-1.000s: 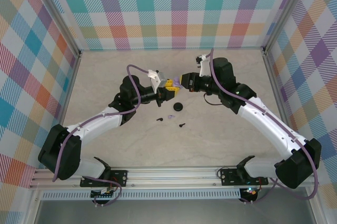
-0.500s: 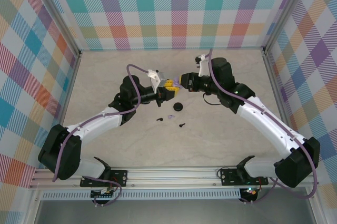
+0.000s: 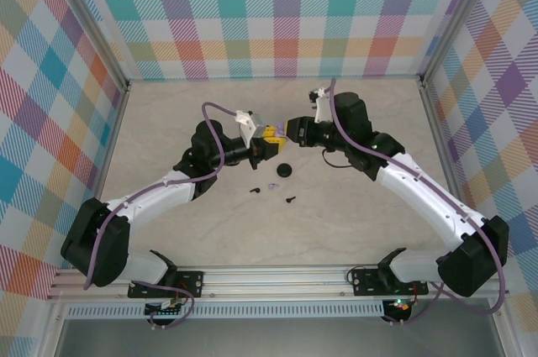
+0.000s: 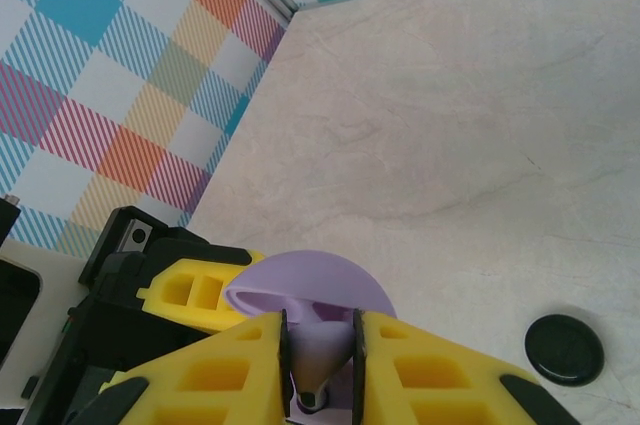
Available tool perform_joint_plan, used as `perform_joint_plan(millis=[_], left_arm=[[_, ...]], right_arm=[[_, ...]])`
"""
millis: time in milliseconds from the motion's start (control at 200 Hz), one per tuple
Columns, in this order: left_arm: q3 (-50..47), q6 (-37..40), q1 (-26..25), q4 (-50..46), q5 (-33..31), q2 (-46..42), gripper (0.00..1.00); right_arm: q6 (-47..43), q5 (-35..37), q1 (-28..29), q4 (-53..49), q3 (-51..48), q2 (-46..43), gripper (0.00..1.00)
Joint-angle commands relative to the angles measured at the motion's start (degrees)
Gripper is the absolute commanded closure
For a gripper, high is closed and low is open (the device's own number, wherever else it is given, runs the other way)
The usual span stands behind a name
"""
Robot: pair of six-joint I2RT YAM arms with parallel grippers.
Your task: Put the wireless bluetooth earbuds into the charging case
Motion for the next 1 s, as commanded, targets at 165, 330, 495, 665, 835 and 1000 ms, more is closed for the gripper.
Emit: perform_joint_plan(millis=[165, 330, 495, 665, 835, 1000], left_arm=[[2.21, -0.51, -0.74, 2.93, 1.69, -1.71, 0.96], [2.14, -0.46, -0.71, 2.59, 1.38, -1.69, 0.96], [2.04, -0.20, -0.76, 2.06, 0.38, -1.59, 0.96], [2.76, -1.54, 0.00, 0.53, -2.45, -0.47, 0.97], [2.71, -3.54, 1.48, 1.65, -1.61, 0.06, 0.97], [2.71, -5.15, 3.46, 1.35, -1.00, -0.92, 0.97]], right_arm=[[-1.22, -0.63, 1.05, -2.10, 0.93, 1.98, 0.76], [-1.19, -0.14, 1.18, -2.44, 1.21, 1.73, 0.64], [-1.43, 0.91, 1.19, -3.04, 1.30, 0.24, 0.47], [-2.46, 5.16, 1.19, -4.51, 0.97, -2.84, 0.37], [-3.95, 11.49, 1.12, -7.86, 0.34, -6.09, 0.33], [-6.59, 16.20, 0.84, -13.41, -0.22, -6.81, 0.32]])
